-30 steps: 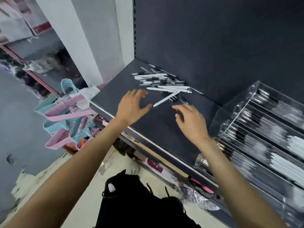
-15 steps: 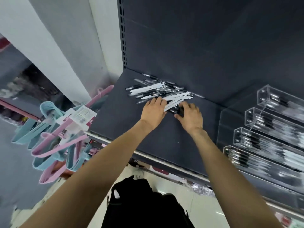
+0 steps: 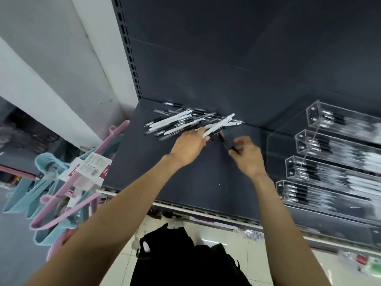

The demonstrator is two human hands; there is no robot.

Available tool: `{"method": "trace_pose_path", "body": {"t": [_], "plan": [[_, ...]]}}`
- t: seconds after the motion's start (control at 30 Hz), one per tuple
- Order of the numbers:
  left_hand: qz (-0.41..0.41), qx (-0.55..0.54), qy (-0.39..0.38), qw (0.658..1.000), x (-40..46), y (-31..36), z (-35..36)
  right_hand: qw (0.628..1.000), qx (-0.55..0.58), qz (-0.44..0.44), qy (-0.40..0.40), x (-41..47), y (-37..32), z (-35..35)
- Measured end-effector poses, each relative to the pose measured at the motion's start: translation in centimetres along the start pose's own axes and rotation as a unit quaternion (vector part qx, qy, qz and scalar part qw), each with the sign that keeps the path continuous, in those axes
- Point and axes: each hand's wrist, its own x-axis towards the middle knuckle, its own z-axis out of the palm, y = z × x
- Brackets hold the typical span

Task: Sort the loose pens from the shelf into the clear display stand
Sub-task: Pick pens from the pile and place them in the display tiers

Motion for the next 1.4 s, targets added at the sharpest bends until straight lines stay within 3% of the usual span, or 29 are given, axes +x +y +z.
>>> {"method": "trace_pose_path", "body": {"t": [0.03,0.07,0.13,0.2,0.27,0.37,0.53,0.8,1.1,1.27,1.4], "plan": [[-0.037,-0.140,-0.021,0.989,-0.1,0.7,-0.4,0.998,0.056,0.028,0.002,-0.7,0.4,-0.4],[-0.076,-0.291,-0.035,0.953,-0.4,1.4,-0.7,0.990,0.129,0.055,0.004,-1.4,0.7,-0.7],[-0.137,-0.510,-0.038,0.849,-1.1,2.7,-1.2,0.955,0.282,0.094,-0.002,-2.9,0.8,-1.3],[-0.162,-0.634,-0.049,0.754,-2.1,3.6,-1.1,0.914,0.392,0.099,-0.022,-4.3,0.2,-1.7],[-0.156,-0.710,-0.060,0.684,-3.0,4.1,-0.9,0.886,0.452,0.089,-0.045,-5.3,-0.6,-1.7],[-0.140,-0.762,-0.047,0.630,-4.4,4.4,-0.7,0.872,0.480,0.080,-0.060,-6.5,-1.8,-1.2],[-0.152,-0.752,0.003,0.641,-6.6,4.5,-1.0,0.877,0.473,0.057,-0.054,-7.8,-3.8,0.2],[-0.169,-0.765,0.047,0.620,-9.4,5.1,-1.4,0.970,0.239,-0.032,0.007,-9.7,-5.5,2.5],[-0.191,-0.740,0.062,0.642,-10.9,6.4,-0.5,0.987,0.142,-0.043,0.064,-11.7,-4.7,1.5],[-0.169,-0.717,0.046,0.674,-11.3,8.0,0.5,0.983,0.144,-0.088,0.076,-12.0,-3.2,0.3],[-0.180,-0.645,0.037,0.742,-11.2,9.1,1.3,0.983,0.045,-0.167,0.066,-12.0,-1.4,-1.0]]}}
